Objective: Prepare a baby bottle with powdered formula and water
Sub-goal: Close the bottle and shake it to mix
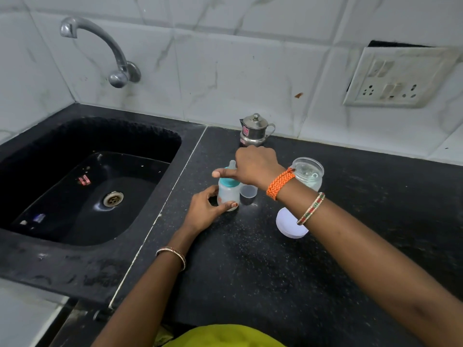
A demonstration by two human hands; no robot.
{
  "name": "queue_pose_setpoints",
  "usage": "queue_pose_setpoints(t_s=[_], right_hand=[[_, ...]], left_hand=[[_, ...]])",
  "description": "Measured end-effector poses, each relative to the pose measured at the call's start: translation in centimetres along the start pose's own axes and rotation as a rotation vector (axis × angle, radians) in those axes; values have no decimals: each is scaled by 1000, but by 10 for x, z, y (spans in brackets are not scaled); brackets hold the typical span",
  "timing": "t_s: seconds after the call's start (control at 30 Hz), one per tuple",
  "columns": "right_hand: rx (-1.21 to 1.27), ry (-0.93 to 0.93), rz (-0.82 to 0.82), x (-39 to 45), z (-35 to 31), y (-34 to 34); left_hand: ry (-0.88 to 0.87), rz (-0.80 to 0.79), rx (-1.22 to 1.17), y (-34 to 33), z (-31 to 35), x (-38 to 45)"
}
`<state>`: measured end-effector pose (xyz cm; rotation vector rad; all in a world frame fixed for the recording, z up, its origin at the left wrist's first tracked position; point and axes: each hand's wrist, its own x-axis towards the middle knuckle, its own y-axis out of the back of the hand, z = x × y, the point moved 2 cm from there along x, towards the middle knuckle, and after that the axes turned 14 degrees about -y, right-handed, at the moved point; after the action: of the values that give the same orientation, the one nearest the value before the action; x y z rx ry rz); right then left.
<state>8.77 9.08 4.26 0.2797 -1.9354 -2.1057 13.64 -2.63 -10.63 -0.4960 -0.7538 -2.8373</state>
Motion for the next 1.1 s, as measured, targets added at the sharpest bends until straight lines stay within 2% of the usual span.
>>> queue_pose_setpoints(t_s=[0.07, 0.2, 0.3, 0.43, 0.5, 0.53, 0.63, 0.67, 0.7, 0.8, 0.83, 0.9, 1.0, 1.03, 1.1], right_hand=[[7, 20, -37, -2, 4, 3], [149, 268, -278, 1, -4, -4], [219, 269, -155, 4, -7, -11], [251, 55, -6, 7, -2, -13], [213, 48, 65, 8, 1, -13], [210, 100, 43, 9, 2, -14], [249, 324, -312, 10, 0, -19], [269, 352, -384, 10, 0, -21], [293, 342, -366, 10, 0, -23], [343, 161, -121, 13, 1, -25], [334, 106, -88, 13, 1, -25], [370, 43, -115, 11, 2, -25], [212, 140, -145, 9, 7, -25], [230, 182, -173, 10, 9, -28], [446, 170, -239, 13, 13, -33]], left_hand=[[-5, -3, -10, 0, 0, 0], [-4, -15, -28, -1, -1, 0], [-5, -16, -29, -1, -1, 0], [-9, -13, -35, 0, 0, -1], [-7, -5, -42, -1, -1, -1], [-12, 2, -44, -1, -2, -1], [-18, 14, -64, -2, -5, 0], [-17, 12, -67, -2, -6, 0], [-18, 9, -66, -2, -5, 0], [-27, -4, -56, -1, -3, 0], [-29, -8, -46, -1, -3, 0], [-22, -5, -33, -1, -3, 0], [-12, 3, -51, -1, -6, 2], [-18, 1, -53, 0, -5, 1], [-18, 2, -56, -1, -3, 0]])
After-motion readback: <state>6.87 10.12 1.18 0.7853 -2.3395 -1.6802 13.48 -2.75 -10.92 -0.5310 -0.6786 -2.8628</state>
